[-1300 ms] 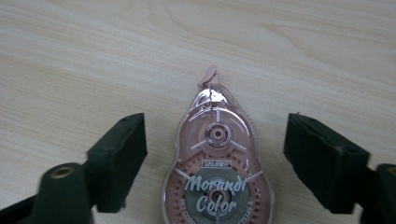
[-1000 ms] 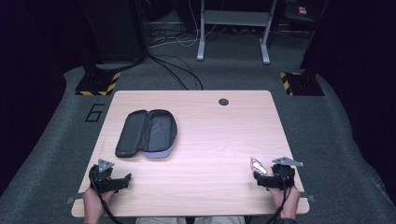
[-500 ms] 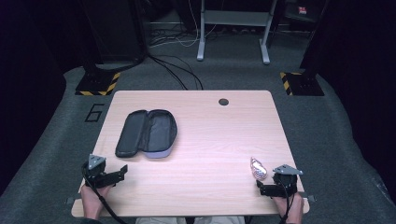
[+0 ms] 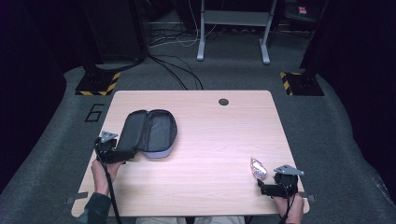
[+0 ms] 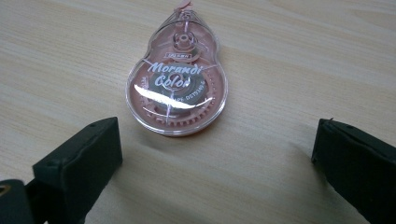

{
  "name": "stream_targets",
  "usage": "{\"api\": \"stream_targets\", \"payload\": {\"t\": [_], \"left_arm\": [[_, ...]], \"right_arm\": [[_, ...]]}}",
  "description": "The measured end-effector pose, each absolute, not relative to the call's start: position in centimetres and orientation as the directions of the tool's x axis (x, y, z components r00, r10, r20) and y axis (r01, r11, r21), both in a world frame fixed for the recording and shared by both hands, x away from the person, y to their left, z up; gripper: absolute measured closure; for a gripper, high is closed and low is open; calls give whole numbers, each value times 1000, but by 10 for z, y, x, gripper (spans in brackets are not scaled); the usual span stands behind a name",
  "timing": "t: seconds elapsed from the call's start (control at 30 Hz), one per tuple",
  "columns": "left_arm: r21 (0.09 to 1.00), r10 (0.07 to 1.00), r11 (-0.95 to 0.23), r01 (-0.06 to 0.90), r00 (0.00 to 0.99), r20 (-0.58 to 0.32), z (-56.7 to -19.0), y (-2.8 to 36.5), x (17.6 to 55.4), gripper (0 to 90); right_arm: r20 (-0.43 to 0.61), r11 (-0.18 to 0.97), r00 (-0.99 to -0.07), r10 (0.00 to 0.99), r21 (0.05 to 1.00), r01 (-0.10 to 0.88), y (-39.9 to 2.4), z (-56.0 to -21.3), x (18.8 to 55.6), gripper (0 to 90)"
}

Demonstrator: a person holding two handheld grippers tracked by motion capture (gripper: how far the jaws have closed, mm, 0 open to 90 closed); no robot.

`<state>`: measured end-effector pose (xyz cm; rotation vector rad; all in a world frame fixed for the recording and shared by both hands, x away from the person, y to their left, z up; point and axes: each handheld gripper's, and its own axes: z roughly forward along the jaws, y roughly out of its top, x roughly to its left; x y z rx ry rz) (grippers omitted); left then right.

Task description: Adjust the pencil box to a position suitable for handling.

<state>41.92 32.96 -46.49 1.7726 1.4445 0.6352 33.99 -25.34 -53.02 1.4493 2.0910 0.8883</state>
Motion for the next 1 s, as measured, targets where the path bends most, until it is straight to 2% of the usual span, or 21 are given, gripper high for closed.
{"api": "stream_targets", "payload": {"t": [0.13, 0.4, 0.67, 1.0], "left_arm": [[786, 968, -92, 611, 240, -73, -469, 326, 437, 99], [767, 966, -97, 634, 245, -80, -482, 319, 465, 342], [763, 963, -162, 625, 268, -16, -488, 305, 476, 628], [758, 962, -182, 626, 273, 6, -492, 300, 479, 813]], "right_arm": [[-2, 248, -355, 935, 718, 650, -253, -530, 340, 14], [-2, 248, -354, 935, 718, 651, -253, -530, 340, 15], [-2, 247, -354, 935, 721, 648, -253, -530, 340, 24], [-5, 252, -360, 933, 723, 643, -253, -530, 340, 29]]}}
